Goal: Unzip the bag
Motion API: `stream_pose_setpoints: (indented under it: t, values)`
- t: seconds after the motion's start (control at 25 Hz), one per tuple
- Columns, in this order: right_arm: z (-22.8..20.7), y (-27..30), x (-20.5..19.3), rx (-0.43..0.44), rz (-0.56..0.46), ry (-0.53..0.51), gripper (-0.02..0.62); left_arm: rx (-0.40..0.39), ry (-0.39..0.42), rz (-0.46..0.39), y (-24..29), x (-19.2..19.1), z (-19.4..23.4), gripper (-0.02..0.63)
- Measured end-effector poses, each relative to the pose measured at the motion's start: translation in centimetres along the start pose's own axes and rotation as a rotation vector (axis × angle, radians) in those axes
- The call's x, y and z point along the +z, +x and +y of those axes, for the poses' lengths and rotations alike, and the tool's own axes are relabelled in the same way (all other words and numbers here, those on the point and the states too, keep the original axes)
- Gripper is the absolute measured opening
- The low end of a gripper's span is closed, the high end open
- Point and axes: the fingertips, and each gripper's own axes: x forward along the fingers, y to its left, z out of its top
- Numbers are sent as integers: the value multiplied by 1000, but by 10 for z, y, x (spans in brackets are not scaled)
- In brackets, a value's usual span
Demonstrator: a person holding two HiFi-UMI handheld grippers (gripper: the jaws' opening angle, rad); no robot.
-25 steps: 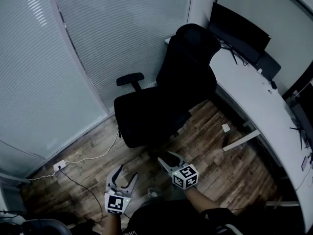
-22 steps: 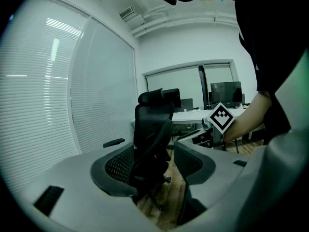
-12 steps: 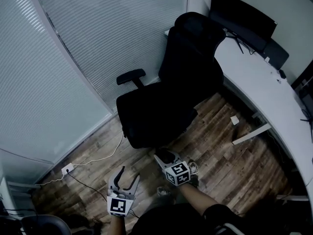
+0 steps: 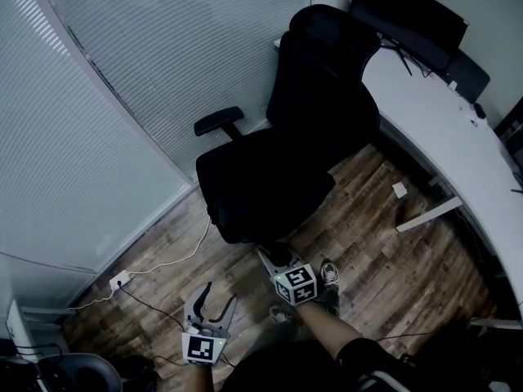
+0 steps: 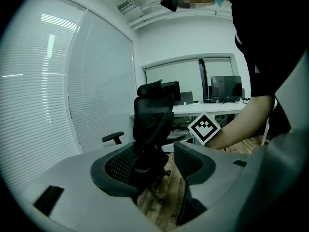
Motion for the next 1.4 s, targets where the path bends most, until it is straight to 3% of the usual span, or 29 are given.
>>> stream_pose_setpoints:
  t: [0.12, 0.28, 0.48, 0.64, 0.76, 1.12, 1.28, 1.4]
  values:
    - [-5, -3, 1, -20, 5, -21, 64, -7, -7, 9, 3, -2, 0, 256]
    - [2, -8, 0, 18, 11, -30, 50, -26, 9, 10, 10, -4, -5, 256]
    - [17, -18, 2, 130, -10, 74, 48, -38, 44, 25, 22, -10, -4, 256]
    - [29, -31, 13, 238, -68, 164, 48, -56, 104, 50, 35, -17, -2, 256]
    - [29, -37, 24, 269, -98, 203, 46, -77, 179, 71, 48, -24, 0, 256]
    - [25, -52, 30, 329, -89, 215, 46, -144, 318, 125, 95, -38, -12, 260]
    - [27, -57, 34, 375, -80, 222, 46, -178, 425, 137, 120, -43, -20, 288]
    - [25, -60, 36, 409, -73, 224, 46, -194, 448, 132, 139, -39, -22, 295]
